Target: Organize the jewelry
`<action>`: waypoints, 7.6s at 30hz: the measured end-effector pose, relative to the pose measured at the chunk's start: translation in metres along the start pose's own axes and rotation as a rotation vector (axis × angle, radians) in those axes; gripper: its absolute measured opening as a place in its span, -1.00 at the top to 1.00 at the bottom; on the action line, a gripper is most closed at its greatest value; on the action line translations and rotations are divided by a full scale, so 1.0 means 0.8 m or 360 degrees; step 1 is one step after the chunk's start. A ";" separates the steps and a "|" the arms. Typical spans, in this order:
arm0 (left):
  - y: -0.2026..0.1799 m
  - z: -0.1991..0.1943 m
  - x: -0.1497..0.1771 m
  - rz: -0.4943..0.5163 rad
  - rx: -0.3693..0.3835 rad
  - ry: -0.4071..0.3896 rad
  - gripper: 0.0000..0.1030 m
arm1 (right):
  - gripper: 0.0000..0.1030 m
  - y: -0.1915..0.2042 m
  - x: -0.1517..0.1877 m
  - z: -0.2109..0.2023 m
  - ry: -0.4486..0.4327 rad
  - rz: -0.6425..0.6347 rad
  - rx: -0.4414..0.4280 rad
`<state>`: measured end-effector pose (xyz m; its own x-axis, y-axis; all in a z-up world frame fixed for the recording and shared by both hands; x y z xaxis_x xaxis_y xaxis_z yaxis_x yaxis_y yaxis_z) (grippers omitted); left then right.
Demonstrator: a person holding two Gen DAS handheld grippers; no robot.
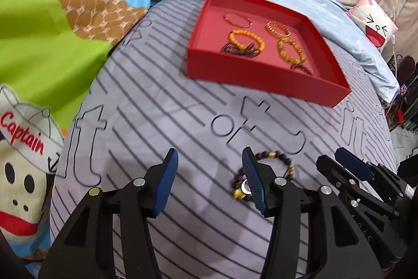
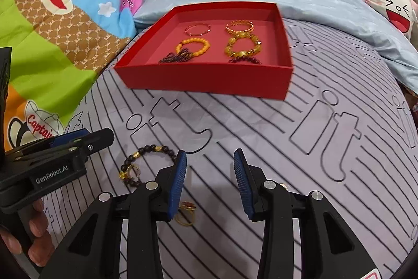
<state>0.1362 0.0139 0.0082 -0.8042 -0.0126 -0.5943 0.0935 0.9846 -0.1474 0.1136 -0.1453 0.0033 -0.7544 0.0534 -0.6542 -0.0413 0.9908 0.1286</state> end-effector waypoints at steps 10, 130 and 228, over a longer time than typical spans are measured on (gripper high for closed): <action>0.016 -0.003 0.015 -0.0037 -0.0026 0.0010 0.06 | 0.31 0.029 0.011 0.027 0.0070 -0.0084 -0.0013; -0.075 0.002 0.057 0.0209 0.0195 0.0097 0.91 | 0.90 -0.063 0.017 -0.078 -0.0043 0.0207 -0.0059; -0.075 0.128 -0.128 0.0253 0.0132 -0.0068 0.55 | 0.84 -0.039 -0.143 0.112 -0.0029 0.0166 -0.0069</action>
<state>0.2727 -0.0615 -0.0029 -0.7501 0.1327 -0.6478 0.2669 0.9571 -0.1129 0.2599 -0.1714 0.0075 -0.7441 0.1588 -0.6489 0.0084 0.9735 0.2286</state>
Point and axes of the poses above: each gripper's, at about its wrist camera, not at the fingertips, and z roughly the way its jaws point, y to its left, x to its underside, the point moved 3 cm from there along z, roughly the way its jaws point, and after that the axes turned 7 degrees about -y, right-handed, at the moved point
